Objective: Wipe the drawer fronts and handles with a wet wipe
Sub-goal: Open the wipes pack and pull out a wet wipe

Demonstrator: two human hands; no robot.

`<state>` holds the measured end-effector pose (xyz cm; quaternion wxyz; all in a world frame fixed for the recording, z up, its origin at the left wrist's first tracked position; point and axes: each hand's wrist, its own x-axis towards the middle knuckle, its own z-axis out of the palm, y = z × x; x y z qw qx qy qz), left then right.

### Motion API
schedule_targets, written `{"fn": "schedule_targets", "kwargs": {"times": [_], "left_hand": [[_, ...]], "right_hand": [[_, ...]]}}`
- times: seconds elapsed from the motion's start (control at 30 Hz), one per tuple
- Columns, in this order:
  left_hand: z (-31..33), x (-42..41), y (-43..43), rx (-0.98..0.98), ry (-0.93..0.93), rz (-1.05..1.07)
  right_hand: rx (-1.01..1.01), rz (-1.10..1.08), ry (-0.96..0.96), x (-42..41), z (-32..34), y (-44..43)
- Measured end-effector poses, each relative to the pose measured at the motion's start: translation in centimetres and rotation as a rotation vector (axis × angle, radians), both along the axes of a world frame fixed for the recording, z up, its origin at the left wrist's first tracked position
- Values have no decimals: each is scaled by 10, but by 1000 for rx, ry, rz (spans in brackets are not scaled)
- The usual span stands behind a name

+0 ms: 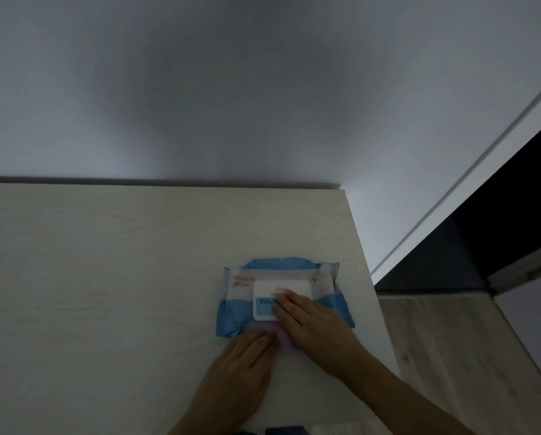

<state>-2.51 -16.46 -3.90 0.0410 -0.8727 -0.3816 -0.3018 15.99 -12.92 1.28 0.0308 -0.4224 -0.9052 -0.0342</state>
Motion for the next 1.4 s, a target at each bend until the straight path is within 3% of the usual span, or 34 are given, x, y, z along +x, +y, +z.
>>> {"fn": "schedule_targets", "kwargs": {"times": [0.27,0.37,0.5,0.63,0.77,0.87,0.97,1.07,1.27,1.4], "left_hand": [[2,5,1,-81,-39,31],[1,3,1,-86,-11,32],[9,8,2,-80,5,28],[31,9,21,-58,-22,51],[34,-8,56,-92,230,135],[27,-17,68,-203,336,147],[21,-17,67,-281,348,172],[21,-15,67,-307,347,197],[24,-13,66,-369,362,215],[29,-13,65,-410,336,211]], "right_hand": [[41,85,-85,3,5,5],[65,44,57,4,18,16],[-180,-132,176,1,57,53],[-242,-263,238,-2,52,86],[-289,-453,321,-3,31,100],[-354,-424,153,-1,20,99],[-150,-513,142,-2,21,80],[49,-582,270,-8,14,33],[-228,-656,89,-35,-12,-34],[-350,-658,137,-48,-4,-37]]}}
